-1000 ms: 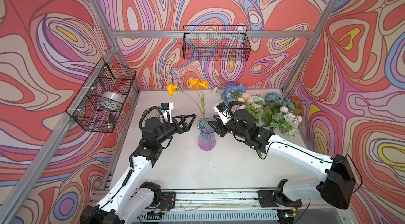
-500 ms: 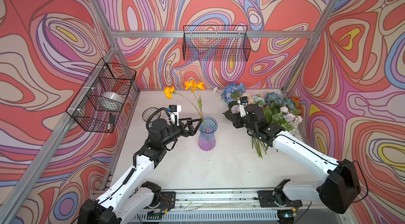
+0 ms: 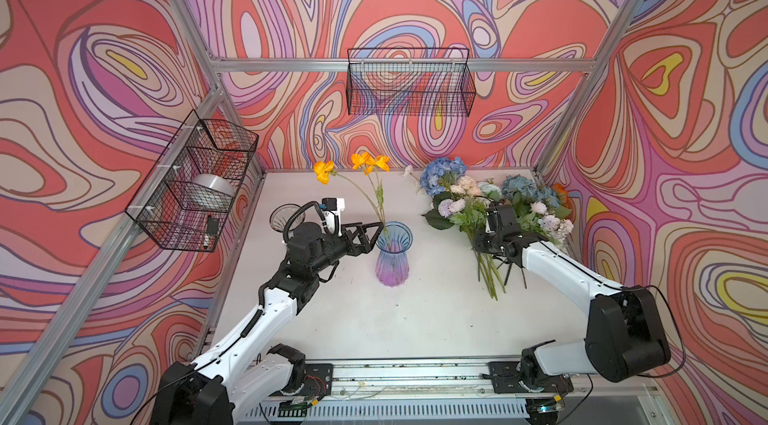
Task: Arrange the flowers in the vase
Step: 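Open right gripper and withdraw it while left gripper holds near vase, then lower right gripper into the flower bunch and close on pink rose stems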
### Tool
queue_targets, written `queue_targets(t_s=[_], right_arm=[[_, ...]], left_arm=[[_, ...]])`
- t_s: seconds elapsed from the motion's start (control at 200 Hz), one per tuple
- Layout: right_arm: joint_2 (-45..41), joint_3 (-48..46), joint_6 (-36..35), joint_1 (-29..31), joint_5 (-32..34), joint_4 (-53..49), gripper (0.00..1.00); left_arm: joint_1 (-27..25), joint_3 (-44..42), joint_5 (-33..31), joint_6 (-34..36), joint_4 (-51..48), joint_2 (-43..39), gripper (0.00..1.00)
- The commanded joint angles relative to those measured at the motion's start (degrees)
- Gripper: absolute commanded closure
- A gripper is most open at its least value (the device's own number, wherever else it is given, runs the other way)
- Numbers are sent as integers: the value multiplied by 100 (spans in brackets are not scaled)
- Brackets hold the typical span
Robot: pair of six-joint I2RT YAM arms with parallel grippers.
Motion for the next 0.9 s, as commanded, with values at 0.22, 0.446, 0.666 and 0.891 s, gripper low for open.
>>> queue_targets(t_s=[0.22, 0.446, 0.666, 0.891], right_arm=[[859, 351, -257, -168, -360, 422, 65], [1133, 446, -259, -245, -211, 610, 74], [1305, 463, -313, -267, -128, 712, 78], [1290, 428, -410, -275, -34, 727, 82]], left_arm=[[-35, 52, -191, -82, 125, -73, 1], [-32, 73, -232, -79, 101, -77, 1], [-33, 73, -206, -109, 163, -40, 1], [-36, 38, -231, -143, 171, -81, 1]])
